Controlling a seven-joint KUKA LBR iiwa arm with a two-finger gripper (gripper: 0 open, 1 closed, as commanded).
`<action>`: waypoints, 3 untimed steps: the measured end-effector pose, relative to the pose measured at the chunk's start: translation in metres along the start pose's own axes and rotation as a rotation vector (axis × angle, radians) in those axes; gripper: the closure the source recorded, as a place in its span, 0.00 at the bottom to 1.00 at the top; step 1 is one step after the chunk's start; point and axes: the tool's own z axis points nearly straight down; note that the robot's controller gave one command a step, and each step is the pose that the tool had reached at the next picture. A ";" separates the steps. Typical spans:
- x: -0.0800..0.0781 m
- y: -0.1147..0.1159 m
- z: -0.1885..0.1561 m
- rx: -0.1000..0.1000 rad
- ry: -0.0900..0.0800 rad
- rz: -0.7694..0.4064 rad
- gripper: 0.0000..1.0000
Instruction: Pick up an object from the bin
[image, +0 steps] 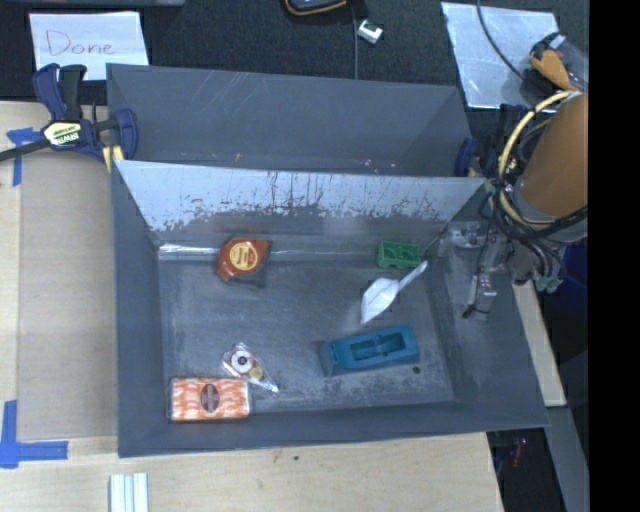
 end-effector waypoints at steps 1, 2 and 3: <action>0.000 0.000 0.000 0.000 0.000 0.000 0.00; 0.018 0.045 -0.016 -0.002 -0.002 0.141 0.00; 0.006 0.035 0.013 0.002 -0.014 0.061 0.00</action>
Offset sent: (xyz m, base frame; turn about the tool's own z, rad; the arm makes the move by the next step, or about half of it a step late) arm -0.0198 0.0438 0.0154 0.1428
